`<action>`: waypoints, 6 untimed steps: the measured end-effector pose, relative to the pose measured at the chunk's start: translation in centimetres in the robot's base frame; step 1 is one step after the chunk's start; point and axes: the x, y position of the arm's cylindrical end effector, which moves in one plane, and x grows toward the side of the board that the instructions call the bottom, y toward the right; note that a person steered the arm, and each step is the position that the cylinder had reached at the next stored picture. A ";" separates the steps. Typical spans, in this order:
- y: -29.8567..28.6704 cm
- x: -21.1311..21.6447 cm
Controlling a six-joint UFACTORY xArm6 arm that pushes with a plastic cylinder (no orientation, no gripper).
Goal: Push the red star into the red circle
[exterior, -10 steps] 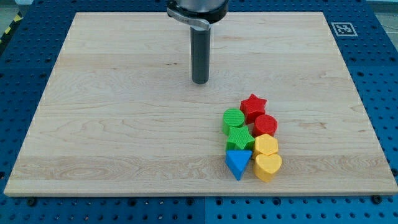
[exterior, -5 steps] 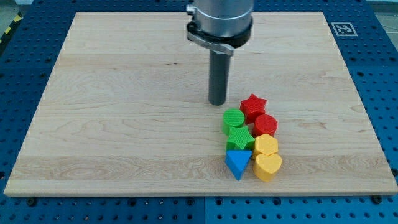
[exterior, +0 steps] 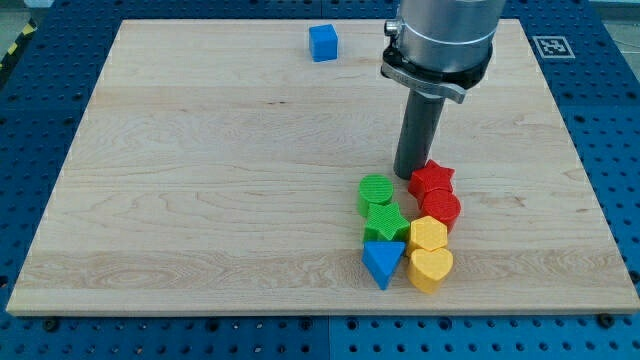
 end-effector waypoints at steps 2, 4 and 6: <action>0.0 0.0; -0.5 1.4; 0.5 2.9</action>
